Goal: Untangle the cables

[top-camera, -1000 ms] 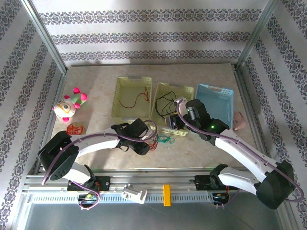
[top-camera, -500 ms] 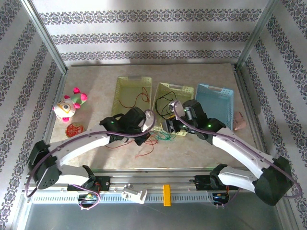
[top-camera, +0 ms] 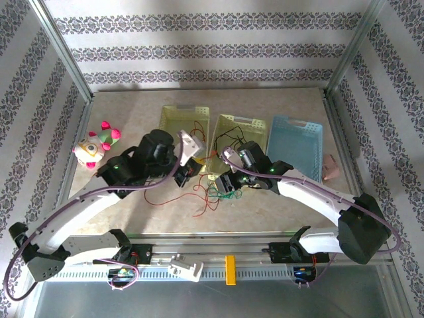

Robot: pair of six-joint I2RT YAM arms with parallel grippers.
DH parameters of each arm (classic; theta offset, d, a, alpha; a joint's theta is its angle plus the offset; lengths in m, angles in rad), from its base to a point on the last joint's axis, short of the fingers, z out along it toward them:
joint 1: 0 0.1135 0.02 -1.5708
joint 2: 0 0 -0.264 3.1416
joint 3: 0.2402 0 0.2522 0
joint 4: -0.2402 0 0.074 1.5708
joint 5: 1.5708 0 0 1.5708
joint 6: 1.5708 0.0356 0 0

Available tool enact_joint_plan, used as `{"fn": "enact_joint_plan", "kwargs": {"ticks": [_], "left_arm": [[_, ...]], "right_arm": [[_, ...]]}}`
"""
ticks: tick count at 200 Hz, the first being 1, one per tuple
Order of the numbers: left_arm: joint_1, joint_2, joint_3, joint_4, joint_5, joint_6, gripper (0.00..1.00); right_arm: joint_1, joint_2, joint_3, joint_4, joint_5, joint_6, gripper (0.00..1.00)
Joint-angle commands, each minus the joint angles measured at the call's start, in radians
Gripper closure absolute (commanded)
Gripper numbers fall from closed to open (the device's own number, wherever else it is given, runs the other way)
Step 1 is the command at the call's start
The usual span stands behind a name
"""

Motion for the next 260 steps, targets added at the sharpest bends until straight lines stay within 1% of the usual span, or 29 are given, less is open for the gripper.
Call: {"fn": "enact_joint_plan", "kwargs": {"ticks": [1, 14, 40, 60, 69, 79, 95, 105, 139, 153, 168, 179, 186, 207, 251, 255, 260], "left_arm": [[0.043, -0.060, 0.061, 0.044, -0.001, 0.000, 1.00], [0.064, -0.086, 0.075, 0.073, -0.035, 0.002, 1.00], [0.078, -0.146, 0.047, 0.197, -0.187, 0.014, 1.00], [0.084, -0.165, 0.024, 0.286, -0.266, -0.003, 1.00], [0.086, -0.159, 0.021, 0.316, -0.299, -0.014, 1.00], [0.090, -0.136, 0.027, 0.344, -0.369, -0.037, 1.00], [0.106, -0.074, 0.069, 0.336, -0.485, -0.076, 1.00], [0.122, -0.031, 0.091, 0.329, -0.525, -0.094, 1.00], [0.202, 0.104, 0.100, 0.396, -0.492, -0.152, 1.00], [0.255, 0.170, 0.107, 0.412, -0.458, -0.197, 1.00], [0.298, 0.240, 0.118, 0.392, -0.470, -0.237, 1.00], [0.316, 0.289, 0.117, 0.369, -0.501, -0.258, 1.00], [0.331, 0.317, 0.110, 0.357, -0.496, -0.276, 1.00], [0.339, 0.369, 0.075, 0.362, -0.463, -0.301, 1.00], [0.343, 0.421, 0.032, 0.381, -0.380, -0.340, 1.00], [0.343, 0.422, 0.032, 0.379, -0.371, -0.338, 0.95], [0.343, 0.425, 0.033, 0.376, -0.360, -0.331, 0.84]], "right_arm": [[-0.023, -0.020, 0.004, 0.017, -0.010, 0.007, 0.47], [-0.044, -0.053, -0.011, 0.046, 0.007, 0.034, 0.47], [-0.084, -0.134, -0.053, 0.116, 0.056, 0.076, 0.46], [-0.100, -0.183, -0.070, 0.132, 0.079, 0.085, 0.46], [-0.103, -0.197, -0.072, 0.130, 0.087, 0.082, 0.46], [-0.104, -0.209, -0.075, 0.127, 0.095, 0.082, 0.46], [-0.105, -0.217, -0.073, 0.122, 0.096, 0.084, 0.46], [-0.105, -0.217, -0.072, 0.118, 0.096, 0.085, 0.46], [-0.103, -0.221, -0.068, 0.111, 0.096, 0.083, 0.46], [-0.103, -0.226, -0.066, 0.101, 0.094, 0.079, 0.46], [-0.101, -0.233, -0.060, 0.081, 0.088, 0.069, 0.46], [-0.100, -0.240, -0.057, 0.060, 0.091, 0.059, 0.46], [-0.100, -0.246, -0.056, 0.049, 0.098, 0.055, 0.46], [-0.100, -0.266, -0.068, 0.033, 0.110, 0.050, 0.46], [-0.099, -0.270, -0.076, 0.031, 0.106, 0.053, 0.46], [-0.097, -0.269, -0.075, 0.030, 0.104, 0.053, 0.46], [-0.097, -0.267, -0.075, 0.031, 0.101, 0.052, 0.46]]}}
